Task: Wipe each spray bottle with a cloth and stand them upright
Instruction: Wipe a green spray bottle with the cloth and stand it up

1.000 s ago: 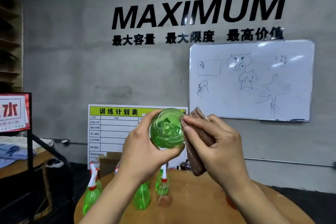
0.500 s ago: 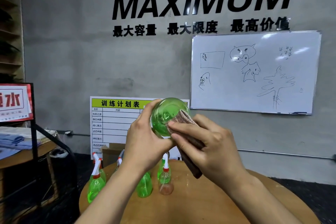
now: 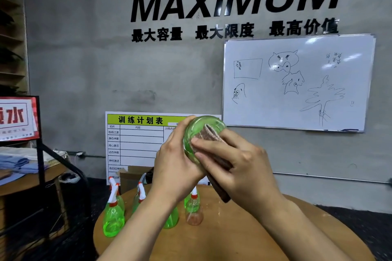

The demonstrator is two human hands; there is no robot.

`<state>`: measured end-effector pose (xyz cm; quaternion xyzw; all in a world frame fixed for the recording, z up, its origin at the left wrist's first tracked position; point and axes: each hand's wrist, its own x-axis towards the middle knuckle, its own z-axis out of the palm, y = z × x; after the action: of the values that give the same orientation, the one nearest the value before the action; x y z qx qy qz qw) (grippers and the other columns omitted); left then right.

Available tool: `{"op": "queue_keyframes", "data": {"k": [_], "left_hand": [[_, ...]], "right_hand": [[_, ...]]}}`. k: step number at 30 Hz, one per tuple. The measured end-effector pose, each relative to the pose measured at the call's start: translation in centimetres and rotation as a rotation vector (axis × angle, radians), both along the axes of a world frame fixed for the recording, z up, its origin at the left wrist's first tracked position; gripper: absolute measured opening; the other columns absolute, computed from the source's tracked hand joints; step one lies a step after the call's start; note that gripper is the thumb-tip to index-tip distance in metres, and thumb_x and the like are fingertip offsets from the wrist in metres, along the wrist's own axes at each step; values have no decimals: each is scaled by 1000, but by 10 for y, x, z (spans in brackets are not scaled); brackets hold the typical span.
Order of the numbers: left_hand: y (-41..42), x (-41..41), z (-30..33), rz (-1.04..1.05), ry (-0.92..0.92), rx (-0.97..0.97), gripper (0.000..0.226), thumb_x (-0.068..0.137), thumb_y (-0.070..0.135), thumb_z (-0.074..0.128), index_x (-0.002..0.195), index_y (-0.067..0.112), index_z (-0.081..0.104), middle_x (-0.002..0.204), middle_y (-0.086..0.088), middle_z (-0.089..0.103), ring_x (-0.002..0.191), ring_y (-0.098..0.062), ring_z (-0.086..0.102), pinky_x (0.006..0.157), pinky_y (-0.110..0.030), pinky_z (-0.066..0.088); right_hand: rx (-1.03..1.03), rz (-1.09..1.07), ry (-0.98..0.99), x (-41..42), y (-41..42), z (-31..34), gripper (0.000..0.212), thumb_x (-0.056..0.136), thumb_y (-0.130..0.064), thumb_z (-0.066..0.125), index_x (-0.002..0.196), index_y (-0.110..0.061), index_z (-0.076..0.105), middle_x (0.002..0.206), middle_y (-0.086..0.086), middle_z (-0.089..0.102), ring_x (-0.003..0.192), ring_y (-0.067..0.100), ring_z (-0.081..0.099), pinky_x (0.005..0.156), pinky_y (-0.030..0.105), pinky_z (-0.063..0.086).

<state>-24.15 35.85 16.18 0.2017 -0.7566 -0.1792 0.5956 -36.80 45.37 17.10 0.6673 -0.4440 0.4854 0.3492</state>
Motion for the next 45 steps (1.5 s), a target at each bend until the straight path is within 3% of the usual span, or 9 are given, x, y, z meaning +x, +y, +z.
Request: {"op": "queue_keyframes", "data": {"k": [3, 7, 15, 22, 25, 30, 36, 41, 45], "left_hand": [[-4, 6, -1, 19, 3, 17, 76, 63, 51, 74, 136, 50, 50, 94, 17, 73, 72, -2, 67, 68, -21, 51], [-7, -1, -6, 39, -38, -26, 85, 64, 50, 93, 138, 46, 50, 118, 20, 70, 94, -8, 72, 85, -34, 60], [-12, -32, -15, -29, -36, 6, 82, 66, 36, 83, 140, 47, 50, 111, 17, 74, 94, -8, 71, 83, -24, 56], [-22, -56, -50, -114, -62, 64, 99, 58, 60, 85, 147, 45, 46, 133, 15, 67, 118, -8, 67, 100, -38, 57], [-24, -78, -70, -150, -76, 106, 100, 59, 56, 89, 149, 43, 46, 137, 15, 64, 124, -4, 62, 105, -34, 53], [-26, -113, -109, -173, -108, 125, 101, 66, 35, 97, 152, 45, 43, 143, 19, 55, 125, 21, 46, 98, 2, 34], [-34, -147, -156, -433, -144, 333, 102, 69, 28, 95, 150, 57, 40, 152, 10, 52, 137, -6, 56, 118, -42, 45], [-35, -166, -186, -499, -152, 439, 49, 93, 64, 65, 139, 63, 51, 162, 20, 36, 151, 7, 29, 122, -29, 31], [-50, -181, -213, -417, -149, 463, 26, 102, 58, 56, 127, 63, 60, 161, 23, 34, 149, 15, 22, 117, -19, 24]], "right_hand": [[-16, -53, 37, -15, 7, -10, 23, 97, -43, 69, 118, -40, 77, 89, -12, 61, 70, 11, 61, 52, 35, 51], [-62, -147, -74, -31, 7, -6, 24, 95, -41, 71, 118, -39, 78, 91, -13, 62, 70, 12, 64, 55, 35, 53], [-25, -100, -48, -35, -5, -10, 25, 96, -40, 71, 119, -38, 77, 90, -17, 52, 69, 3, 54, 56, 26, 49], [67, -127, -18, -78, 4, -47, 23, 97, -43, 69, 118, -38, 78, 88, -13, 58, 70, 6, 58, 55, 30, 51], [54, -47, -211, -88, 0, -67, 21, 95, -34, 75, 115, -32, 80, 87, -13, 60, 74, 3, 61, 65, 22, 50], [93, 148, -770, -117, -8, -90, 19, 92, -16, 78, 107, -26, 82, 99, -8, 77, 96, 5, 73, 87, 16, 52], [237, 326, -1142, -150, -19, -136, 17, 94, -5, 72, 107, -14, 81, 102, 0, 81, 101, 18, 76, 92, 33, 60], [304, 242, -1204, -179, -30, -182, 19, 95, -7, 72, 109, -16, 81, 106, 0, 80, 106, 22, 75, 102, 51, 56], [380, 189, -1234, -193, -42, -216, 19, 95, -12, 73, 110, -19, 81, 106, -5, 80, 104, 19, 76, 100, 49, 57]]}}
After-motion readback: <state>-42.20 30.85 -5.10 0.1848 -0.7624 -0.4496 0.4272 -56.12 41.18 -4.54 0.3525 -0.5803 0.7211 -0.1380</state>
